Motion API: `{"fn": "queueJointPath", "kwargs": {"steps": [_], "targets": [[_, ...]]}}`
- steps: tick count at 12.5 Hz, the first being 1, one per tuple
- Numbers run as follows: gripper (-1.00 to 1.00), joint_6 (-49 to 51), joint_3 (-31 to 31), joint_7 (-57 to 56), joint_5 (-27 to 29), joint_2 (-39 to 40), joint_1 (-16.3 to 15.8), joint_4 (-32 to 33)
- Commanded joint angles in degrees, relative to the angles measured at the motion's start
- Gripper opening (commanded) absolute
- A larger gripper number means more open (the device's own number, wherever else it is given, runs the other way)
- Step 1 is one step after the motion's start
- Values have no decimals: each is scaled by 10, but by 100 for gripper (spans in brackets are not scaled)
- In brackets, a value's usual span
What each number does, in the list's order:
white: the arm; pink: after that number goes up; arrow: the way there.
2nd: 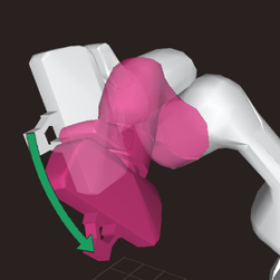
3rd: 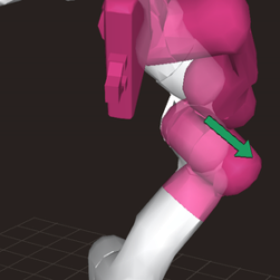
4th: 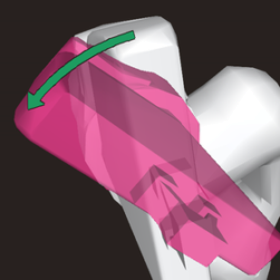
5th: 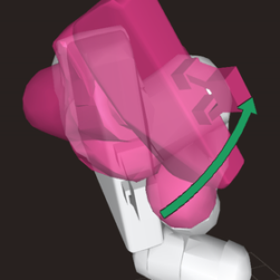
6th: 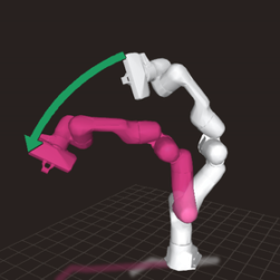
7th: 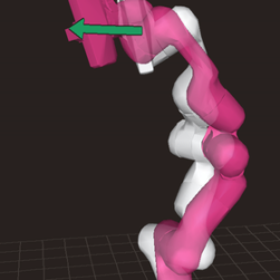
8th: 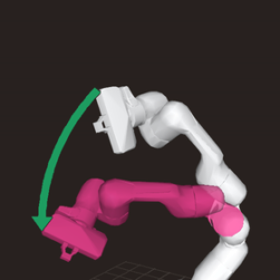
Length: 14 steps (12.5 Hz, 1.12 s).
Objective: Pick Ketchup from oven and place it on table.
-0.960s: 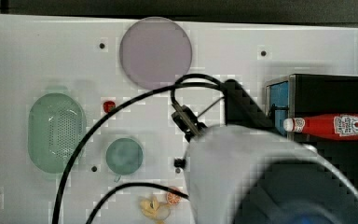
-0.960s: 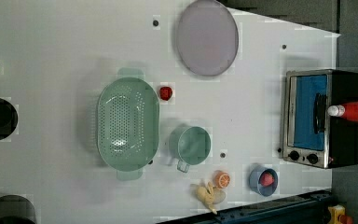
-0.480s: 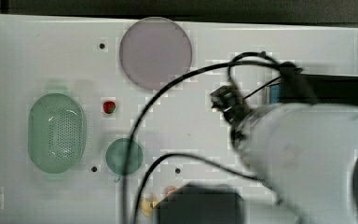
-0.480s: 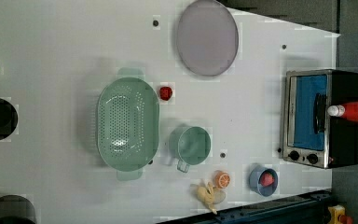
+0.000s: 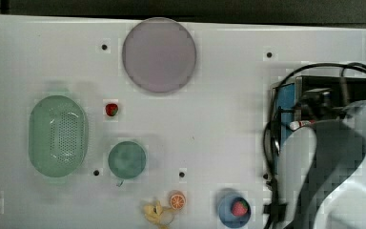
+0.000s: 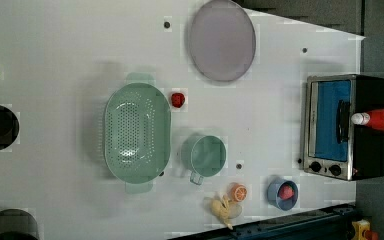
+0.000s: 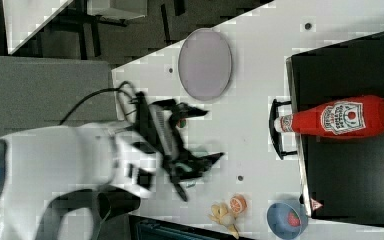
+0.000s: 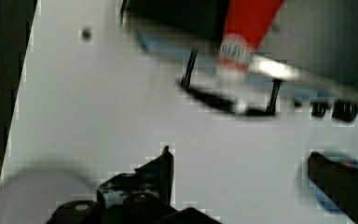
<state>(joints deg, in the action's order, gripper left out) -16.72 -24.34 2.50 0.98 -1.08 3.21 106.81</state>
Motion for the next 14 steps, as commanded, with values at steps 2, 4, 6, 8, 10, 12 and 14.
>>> {"fn": "queueJointPath", "kwargs": {"steps": [2,4,6,8,10,12,14], "targets": [[100,-95,-60,-2,-10,34,-9,-14],[100,-123,-83,-2,-10,71,-6,-15],[100,-129,-98,-2,-1,108,1,-17],[100,-138,-107,-2,32,142,15,-23],[100,-167,-109,-2,50,174,32,-33],[100,-186,-109,-2,57,204,46,-41],[100,-191,-109,-2,58,229,56,-45]]}}
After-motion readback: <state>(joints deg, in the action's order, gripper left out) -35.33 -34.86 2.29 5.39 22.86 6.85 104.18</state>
